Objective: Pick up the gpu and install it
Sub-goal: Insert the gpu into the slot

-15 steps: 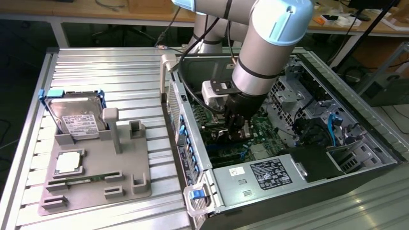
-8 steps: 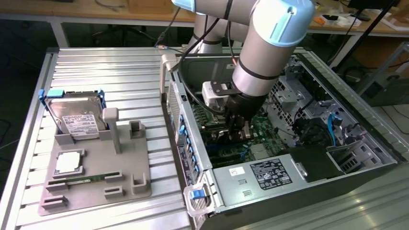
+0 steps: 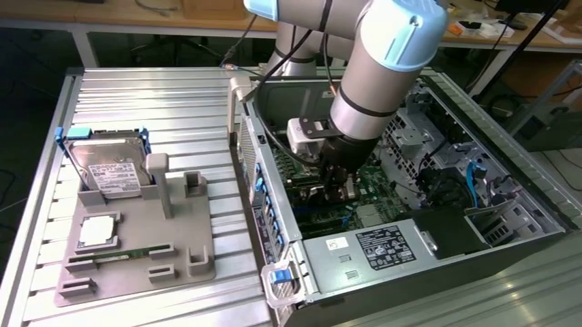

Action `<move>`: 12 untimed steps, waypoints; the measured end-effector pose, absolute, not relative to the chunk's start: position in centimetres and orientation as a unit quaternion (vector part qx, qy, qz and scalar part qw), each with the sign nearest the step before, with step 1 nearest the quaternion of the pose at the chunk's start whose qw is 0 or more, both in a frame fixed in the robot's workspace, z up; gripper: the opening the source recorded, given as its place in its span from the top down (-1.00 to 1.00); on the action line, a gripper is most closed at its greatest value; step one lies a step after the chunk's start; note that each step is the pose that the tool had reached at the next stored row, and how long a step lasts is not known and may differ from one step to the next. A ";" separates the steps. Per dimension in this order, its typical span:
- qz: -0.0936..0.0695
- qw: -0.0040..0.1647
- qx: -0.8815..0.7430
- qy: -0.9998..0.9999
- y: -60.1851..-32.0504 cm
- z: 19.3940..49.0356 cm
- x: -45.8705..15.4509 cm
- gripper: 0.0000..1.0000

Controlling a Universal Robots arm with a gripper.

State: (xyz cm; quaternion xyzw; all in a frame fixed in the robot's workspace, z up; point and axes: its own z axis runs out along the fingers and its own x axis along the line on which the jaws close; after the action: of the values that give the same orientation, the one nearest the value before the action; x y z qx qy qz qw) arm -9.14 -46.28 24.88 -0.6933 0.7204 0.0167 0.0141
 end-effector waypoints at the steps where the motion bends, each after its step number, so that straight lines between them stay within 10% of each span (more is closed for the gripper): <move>1: 0.018 0.014 -0.693 0.720 -46.4 24.8 -9.1 0.47; 12: 0.019 0.015 -0.693 0.720 -46.7 24.9 -9.2 0.47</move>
State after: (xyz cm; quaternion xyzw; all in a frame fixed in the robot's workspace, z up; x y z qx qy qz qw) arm -9.16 -46.68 24.90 -0.6932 0.7203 0.0191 0.0146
